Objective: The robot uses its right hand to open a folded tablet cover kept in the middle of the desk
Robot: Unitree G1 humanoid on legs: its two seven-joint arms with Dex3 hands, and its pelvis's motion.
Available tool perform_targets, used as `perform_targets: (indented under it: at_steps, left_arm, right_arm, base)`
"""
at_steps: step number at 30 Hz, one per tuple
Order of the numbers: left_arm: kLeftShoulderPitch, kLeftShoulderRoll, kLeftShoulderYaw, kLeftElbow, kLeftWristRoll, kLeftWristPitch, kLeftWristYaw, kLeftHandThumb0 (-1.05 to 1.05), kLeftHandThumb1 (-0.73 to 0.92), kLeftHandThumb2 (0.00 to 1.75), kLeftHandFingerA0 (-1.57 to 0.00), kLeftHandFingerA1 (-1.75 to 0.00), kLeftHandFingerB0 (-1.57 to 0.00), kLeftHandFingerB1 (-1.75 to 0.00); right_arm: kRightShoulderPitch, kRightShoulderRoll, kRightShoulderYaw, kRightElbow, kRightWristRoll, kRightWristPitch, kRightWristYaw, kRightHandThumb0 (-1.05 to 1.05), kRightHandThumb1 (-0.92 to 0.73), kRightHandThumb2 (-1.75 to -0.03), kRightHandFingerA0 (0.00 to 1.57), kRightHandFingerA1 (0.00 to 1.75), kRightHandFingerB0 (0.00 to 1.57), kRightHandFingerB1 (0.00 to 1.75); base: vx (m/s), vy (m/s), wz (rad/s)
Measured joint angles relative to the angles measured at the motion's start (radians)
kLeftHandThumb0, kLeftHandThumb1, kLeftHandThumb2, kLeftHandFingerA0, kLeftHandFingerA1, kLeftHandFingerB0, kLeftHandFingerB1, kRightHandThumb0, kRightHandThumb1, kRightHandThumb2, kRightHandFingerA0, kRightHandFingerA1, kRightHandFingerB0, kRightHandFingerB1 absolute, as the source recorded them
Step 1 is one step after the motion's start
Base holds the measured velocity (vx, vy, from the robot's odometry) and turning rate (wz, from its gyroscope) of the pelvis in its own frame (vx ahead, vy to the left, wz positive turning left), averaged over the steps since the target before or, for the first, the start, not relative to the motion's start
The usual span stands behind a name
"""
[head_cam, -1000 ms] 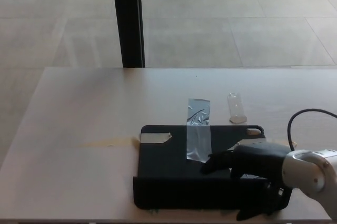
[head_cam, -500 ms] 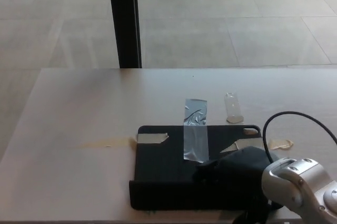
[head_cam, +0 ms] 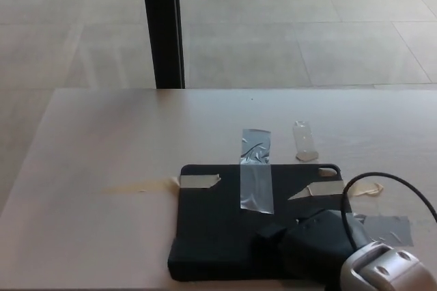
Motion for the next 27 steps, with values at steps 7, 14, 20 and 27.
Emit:
perform_targets:
  at_steps: [7,14,20,27]
  left_arm:
    - [-0.011,0.004,0.001,0.000,-0.001,0.002,-0.001,-0.17,0.32,0.54,-1.08,-0.89,-0.78,-0.72]
    - [-0.021,0.009,-0.005,0.000,-0.001,0.008,-0.001,-0.16,0.33,0.55,-1.11,-0.90,-0.78,-0.72]
    - [-0.031,0.027,-0.007,0.000,-0.002,0.014,-0.001,-0.18,0.33,0.53,-1.16,-0.90,-0.79,-0.70]
    - [-0.040,0.031,-0.006,0.001,-0.007,0.018,-0.004,-0.17,0.32,0.55,-1.16,-0.98,-0.78,-0.72]
  right_arm:
    - [0.163,-0.005,-0.097,-0.170,-0.041,0.056,0.005,-0.75,-0.50,-0.56,0.49,0.88,0.25,0.37]
    - [0.386,-0.005,-0.236,-0.320,0.013,0.089,0.053,-0.69,-0.50,-0.57,0.61,1.28,0.25,0.38]
    - [0.517,0.006,-0.339,-0.355,0.070,0.113,0.108,-0.70,-0.51,-0.56,0.54,1.12,0.25,0.37]
    - [0.542,0.055,-0.389,-0.321,0.115,0.110,0.116,-0.81,-0.46,-0.80,0.39,0.69,0.18,0.45]
  base:
    - [0.00,0.000,0.00]
    - [0.00,0.000,0.00]
    - [0.00,0.000,0.00]
    - [0.00,0.000,0.00]
